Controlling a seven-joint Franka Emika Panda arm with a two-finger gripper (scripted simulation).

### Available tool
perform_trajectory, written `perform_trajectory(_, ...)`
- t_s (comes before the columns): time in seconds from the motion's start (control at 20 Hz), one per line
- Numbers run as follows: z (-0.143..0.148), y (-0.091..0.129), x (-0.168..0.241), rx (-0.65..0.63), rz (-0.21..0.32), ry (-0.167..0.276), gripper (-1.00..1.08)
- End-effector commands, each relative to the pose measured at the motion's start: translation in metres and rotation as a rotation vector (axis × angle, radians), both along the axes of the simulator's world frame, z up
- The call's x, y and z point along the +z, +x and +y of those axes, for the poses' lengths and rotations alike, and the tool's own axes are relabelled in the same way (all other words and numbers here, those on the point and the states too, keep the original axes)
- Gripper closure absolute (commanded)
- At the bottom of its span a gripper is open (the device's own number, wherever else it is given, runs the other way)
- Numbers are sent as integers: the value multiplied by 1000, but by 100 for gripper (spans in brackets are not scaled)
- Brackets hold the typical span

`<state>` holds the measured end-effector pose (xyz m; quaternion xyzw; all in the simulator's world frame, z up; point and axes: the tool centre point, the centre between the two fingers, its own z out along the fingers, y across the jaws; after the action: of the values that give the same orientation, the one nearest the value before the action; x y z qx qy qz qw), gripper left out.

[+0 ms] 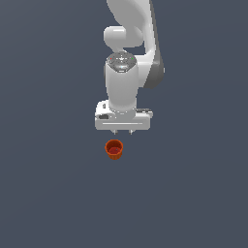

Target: Pick up the object and move it to a goal position.

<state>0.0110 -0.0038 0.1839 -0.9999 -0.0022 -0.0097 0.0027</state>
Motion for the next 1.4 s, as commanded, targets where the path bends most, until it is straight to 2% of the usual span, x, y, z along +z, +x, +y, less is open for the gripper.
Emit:
perform_trajectory(0.0,-2,1,-2,21,8,-4,-20)
perform_trajectory(0.45,-14,12,-20,175,71,-34,-20)
perform_trajectory(0.9,-39,26,-50,420,183,-65,-20)
perform_trajectory(1.35,-62,32,-75,614,283,-73,-20)
